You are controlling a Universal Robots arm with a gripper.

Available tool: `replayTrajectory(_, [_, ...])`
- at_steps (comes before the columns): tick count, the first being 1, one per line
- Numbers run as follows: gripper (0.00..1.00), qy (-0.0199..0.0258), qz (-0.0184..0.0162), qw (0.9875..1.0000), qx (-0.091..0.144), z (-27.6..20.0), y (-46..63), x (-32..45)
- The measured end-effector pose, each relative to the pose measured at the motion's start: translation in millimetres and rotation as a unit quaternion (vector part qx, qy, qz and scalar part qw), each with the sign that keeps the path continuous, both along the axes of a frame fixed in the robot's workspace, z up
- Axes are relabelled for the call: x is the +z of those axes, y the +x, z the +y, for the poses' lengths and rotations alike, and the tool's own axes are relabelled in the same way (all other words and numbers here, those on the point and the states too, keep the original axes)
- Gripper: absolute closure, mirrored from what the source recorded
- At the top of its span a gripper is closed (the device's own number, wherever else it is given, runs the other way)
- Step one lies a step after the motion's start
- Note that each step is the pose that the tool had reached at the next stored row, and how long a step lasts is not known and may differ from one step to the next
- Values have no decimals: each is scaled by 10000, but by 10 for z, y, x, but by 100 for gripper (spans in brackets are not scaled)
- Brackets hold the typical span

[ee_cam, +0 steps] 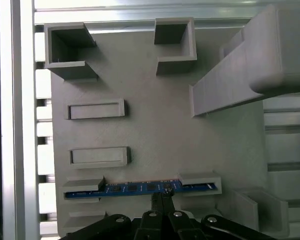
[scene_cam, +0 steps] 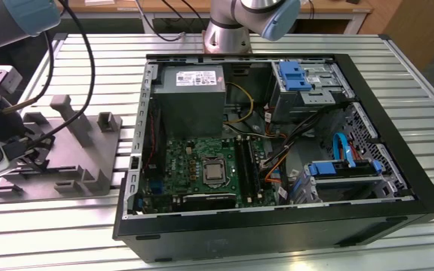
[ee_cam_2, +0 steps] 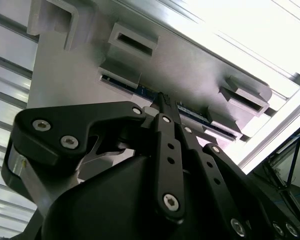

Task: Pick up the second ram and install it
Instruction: 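Pick up the second ram and move it above second insertion slot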

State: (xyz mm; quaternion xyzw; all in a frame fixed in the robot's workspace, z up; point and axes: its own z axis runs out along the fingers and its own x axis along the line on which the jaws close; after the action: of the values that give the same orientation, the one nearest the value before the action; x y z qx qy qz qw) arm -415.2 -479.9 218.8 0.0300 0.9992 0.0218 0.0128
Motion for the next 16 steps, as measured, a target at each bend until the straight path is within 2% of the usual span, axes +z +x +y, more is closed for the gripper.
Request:
replayTrajectory(4, [90, 0, 0, 9996, 281, 0, 0, 0])
replayTrajectory(7, [90, 0, 0, 9984, 559, 0, 0, -1])
replayTrajectory(16, [90, 0, 0, 9924, 1230, 0, 0, -2])
